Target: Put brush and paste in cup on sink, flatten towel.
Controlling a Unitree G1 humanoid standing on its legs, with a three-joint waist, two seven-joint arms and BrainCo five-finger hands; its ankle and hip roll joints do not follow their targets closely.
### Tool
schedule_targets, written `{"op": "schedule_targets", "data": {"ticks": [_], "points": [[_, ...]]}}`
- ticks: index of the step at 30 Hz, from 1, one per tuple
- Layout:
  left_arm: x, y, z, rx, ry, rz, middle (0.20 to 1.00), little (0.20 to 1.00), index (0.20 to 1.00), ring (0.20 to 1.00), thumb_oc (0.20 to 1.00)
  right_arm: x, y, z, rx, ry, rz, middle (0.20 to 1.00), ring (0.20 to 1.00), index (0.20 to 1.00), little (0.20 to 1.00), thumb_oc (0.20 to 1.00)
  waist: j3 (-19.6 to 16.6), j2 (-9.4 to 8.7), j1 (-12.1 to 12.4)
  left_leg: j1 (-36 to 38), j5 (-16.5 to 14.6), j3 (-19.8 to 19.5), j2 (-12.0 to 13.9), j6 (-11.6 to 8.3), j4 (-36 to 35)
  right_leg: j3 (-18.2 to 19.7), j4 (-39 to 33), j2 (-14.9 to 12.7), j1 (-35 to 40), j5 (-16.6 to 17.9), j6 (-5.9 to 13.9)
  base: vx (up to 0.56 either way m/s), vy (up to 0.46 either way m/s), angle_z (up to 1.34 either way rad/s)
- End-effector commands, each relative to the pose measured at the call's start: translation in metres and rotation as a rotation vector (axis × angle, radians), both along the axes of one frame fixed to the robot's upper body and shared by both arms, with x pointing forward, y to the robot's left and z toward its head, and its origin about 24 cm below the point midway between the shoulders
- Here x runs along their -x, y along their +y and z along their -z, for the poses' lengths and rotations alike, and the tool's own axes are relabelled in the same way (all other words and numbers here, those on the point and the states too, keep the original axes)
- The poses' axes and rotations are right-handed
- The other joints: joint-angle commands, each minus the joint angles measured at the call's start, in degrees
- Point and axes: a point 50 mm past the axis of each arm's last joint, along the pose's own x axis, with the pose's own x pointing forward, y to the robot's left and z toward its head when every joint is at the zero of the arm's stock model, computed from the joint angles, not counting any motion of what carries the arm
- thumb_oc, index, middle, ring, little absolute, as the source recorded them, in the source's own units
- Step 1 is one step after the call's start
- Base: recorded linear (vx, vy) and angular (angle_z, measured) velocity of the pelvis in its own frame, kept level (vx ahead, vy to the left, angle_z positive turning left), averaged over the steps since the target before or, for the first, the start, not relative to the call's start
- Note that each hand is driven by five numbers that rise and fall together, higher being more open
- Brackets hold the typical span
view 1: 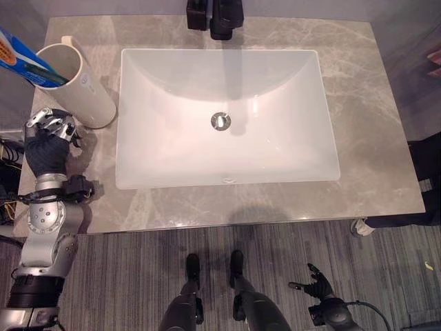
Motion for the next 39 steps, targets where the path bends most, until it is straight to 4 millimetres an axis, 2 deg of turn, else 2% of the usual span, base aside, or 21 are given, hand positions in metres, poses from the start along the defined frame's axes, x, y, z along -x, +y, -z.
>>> {"op": "schedule_targets", "data": {"ticks": [1,8,15,24,39], "points": [[0.009,0.0,0.005,-0.016,0.005,0.025,0.2,0.2,0.2,0.2,0.2,0.015,-0.008,0.006,0.031,0.055,0.014,1.0,1.0,1.0,1.0,1.0,-2.5,0.19,0.3,2.1,-2.9,-4.4,2.5,-3.73,0.1,-0.3,-0.1,-5.6,3.4,-2.1,5.54,0.03,-0.019,-0.03],[0.027,-0.003,0.018,0.018,0.039,0.072,0.2,0.2,0.2,0.2,0.2,0.019,-0.013,0.005,0.04,0.059,0.028,1.0,1.0,1.0,1.0,1.0,-3.3,0.83,1.0,2.8,-2.9,-4.8,2.6,-3.92,0.1,-1.0,-0.1,-5.4,4.2,-2.6,5.32,0.0,0.0,0.0],[0.02,-0.008,0.025,0.021,0.103,0.147,0.2,0.2,0.2,0.2,0.2,0.019,-0.014,0.004,0.038,0.056,0.01,1.0,1.0,1.0,1.0,1.0,-3.3,1.44,0.7,2.2,-2.3,-4.6,2.8,-4.06,0.1,-1.1,-0.1,-5.3,3.5,-2.2,5.28,-0.01,-0.004,0.02],[0.004,-0.01,0.008,0.015,0.044,0.109,0.2,0.2,0.2,0.2,0.2,0.023,-0.013,0.005,0.029,0.067,0.009,1.0,1.0,1.0,1.0,1.0,-2.6,1.57,-0.6,0.7,-2.1,-3.8,2.9,-4.12,0.1,-0.3,-0.1,-5.3,1.6,-1.7,5.42,0.0,-0.001,-0.04],[-0.012,0.001,-0.016,0.008,-0.045,-0.017,0.2,0.2,0.2,0.2,0.2,0.017,-0.012,0.002,0.024,0.047,0.008,1.0,1.0,1.0,1.0,1.0,-2.6,0.52,-1.3,-0.3,-2.3,-3.6,3.4,-4.23,0.1,0.4,-0.1,-4.8,0.4,-1.9,5.35,0.0,0.0,-0.02]]}}
